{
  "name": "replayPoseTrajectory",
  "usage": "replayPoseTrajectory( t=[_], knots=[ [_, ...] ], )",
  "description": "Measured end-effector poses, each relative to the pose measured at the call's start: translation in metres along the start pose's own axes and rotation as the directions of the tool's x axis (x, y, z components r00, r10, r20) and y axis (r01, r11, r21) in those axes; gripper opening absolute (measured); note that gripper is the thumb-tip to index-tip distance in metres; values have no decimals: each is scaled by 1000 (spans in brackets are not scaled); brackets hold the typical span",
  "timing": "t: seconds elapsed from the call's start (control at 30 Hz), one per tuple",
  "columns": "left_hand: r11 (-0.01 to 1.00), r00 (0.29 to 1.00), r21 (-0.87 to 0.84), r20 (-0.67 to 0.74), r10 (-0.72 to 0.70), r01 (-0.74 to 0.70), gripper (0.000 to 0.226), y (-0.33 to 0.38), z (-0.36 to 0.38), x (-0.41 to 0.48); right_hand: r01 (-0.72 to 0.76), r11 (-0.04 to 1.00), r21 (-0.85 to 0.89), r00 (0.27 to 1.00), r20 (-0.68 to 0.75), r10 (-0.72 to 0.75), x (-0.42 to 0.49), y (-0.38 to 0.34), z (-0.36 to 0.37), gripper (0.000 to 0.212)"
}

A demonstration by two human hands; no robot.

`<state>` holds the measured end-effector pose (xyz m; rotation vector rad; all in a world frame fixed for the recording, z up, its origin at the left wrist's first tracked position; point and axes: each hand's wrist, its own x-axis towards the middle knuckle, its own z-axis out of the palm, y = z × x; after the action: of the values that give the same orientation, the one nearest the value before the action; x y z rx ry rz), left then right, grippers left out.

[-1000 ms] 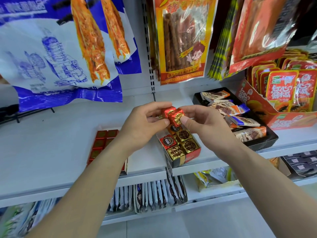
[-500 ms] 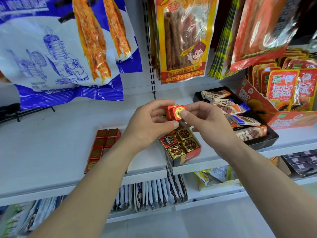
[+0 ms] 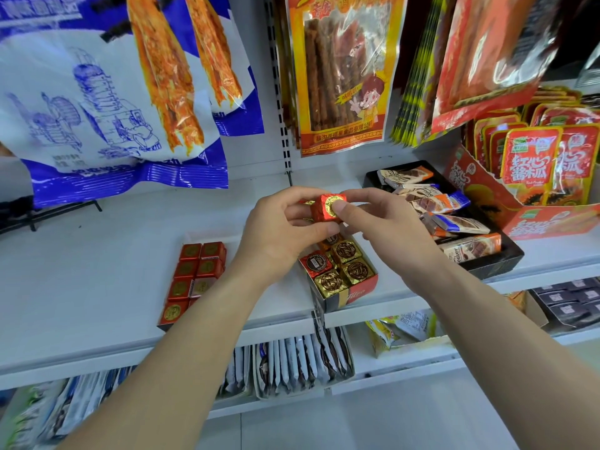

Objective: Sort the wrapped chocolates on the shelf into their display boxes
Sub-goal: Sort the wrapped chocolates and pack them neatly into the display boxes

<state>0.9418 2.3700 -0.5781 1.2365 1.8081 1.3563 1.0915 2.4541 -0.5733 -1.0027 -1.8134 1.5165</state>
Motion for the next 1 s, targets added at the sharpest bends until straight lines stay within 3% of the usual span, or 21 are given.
replayPoseTrajectory(
  t=[0.3, 0.5, 0.63, 0.8, 0.9, 1.0],
  knots=[
    [969, 997, 240, 47, 57, -66, 43, -1, -8, -5, -57, 997, 49, 998, -2, 57, -1, -6, 3, 21],
    [842, 980, 505, 48, 193, -190, 39, 3, -9, -7, -75, 995, 61, 997, -8, 75, 1, -6, 7, 24],
    [847, 984, 507, 16, 176, -160, 37, 1, -17, -5, -27, 1000, 8, 1000, 14, 27, 2, -7, 8, 26],
    [894, 994, 447, -77, 81, -39, 35, -21, -37, -13, 77, 975, -207, 988, 145, -47, 3, 6, 2, 9],
    [905, 994, 426, -106, 30, 18, 34, -29, -39, -18, 78, 955, -286, 981, 195, -22, 3, 11, 3, 15],
    [914, 991, 403, -131, 23, 32, 34, -34, -38, -20, 173, 899, -402, 965, 253, -72, 7, 3, 8, 18]
  ],
)
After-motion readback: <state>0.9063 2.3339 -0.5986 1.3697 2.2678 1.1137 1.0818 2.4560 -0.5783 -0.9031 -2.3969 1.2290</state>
